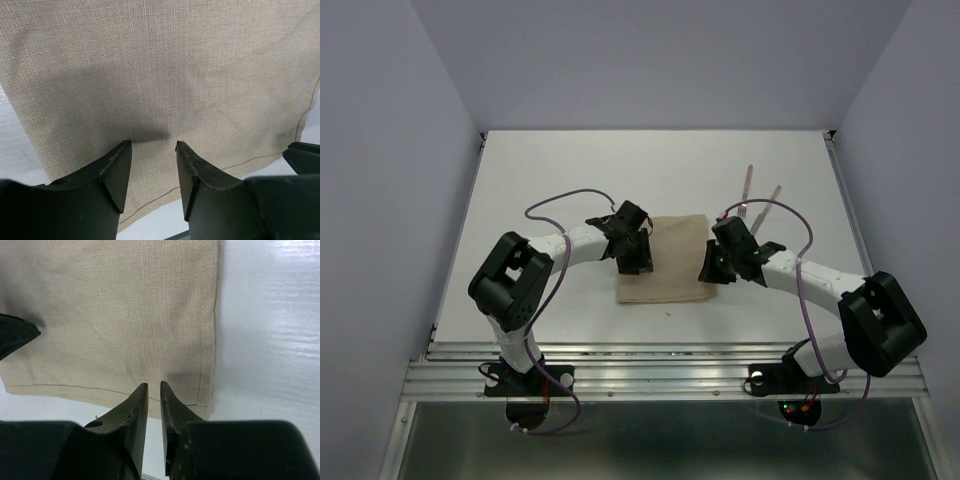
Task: Fold the napkin into a case and place the utensils inside
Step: Smooth out the square-folded napkin at the center of the board, then pick up the top corner of the square-folded napkin from the center of the board.
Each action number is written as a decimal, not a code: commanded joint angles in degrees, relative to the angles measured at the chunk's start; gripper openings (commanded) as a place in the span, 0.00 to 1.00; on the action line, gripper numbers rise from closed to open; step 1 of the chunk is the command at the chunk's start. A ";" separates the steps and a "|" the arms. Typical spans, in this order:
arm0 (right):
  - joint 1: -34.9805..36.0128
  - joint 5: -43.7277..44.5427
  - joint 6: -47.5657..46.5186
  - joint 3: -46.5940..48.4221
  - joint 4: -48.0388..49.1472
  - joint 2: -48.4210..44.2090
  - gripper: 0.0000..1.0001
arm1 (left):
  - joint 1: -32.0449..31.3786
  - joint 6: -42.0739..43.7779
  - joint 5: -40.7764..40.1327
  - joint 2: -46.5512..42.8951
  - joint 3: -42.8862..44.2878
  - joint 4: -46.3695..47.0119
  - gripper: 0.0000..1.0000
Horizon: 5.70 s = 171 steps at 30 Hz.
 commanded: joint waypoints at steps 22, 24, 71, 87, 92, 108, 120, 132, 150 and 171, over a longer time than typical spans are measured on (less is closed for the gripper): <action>0.49 1.28 6.51 -7.40 3.26 -3.96 0.18 | 0.20 0.45 4.42 -9.22 -14.59 2.49 0.17; 0.49 3.21 5.99 -5.82 1.34 -4.66 0.18 | 0.11 0.45 4.68 -10.00 -14.42 2.31 0.17; -10.76 8.57 -2.45 30.57 4.75 24.77 0.18 | 13.64 6.69 -9.02 2.54 12.99 5.91 0.24; -11.29 13.58 -4.38 24.61 5.02 18.38 0.15 | 13.82 7.22 -9.90 9.53 18.02 1.87 0.18; -11.29 11.39 -4.82 14.16 3.00 7.04 0.17 | 13.56 7.75 -8.59 0.91 14.24 0.47 0.20; -3.91 1.29 8.09 -6.06 -4.14 -8.36 0.31 | 12.94 6.25 -17.11 -19.67 1.85 -6.22 0.35; -2.85 -0.13 8.18 -6.34 -1.05 -5.10 0.30 | 12.94 5.73 -14.48 -18.27 -0.27 -4.98 0.35; -2.85 3.30 8.18 -5.11 -2.45 -6.42 0.29 | 12.42 6.34 -14.30 -17.57 -0.53 -4.37 0.35; -2.85 2.59 6.78 -3.17 -1.58 -5.81 0.25 | 11.63 7.04 -14.21 -16.07 -0.26 -3.93 0.36; -2.85 0.05 6.34 -3.08 0.79 -3.25 0.30 | 11.36 7.13 -14.48 -15.80 -1.23 -3.93 0.36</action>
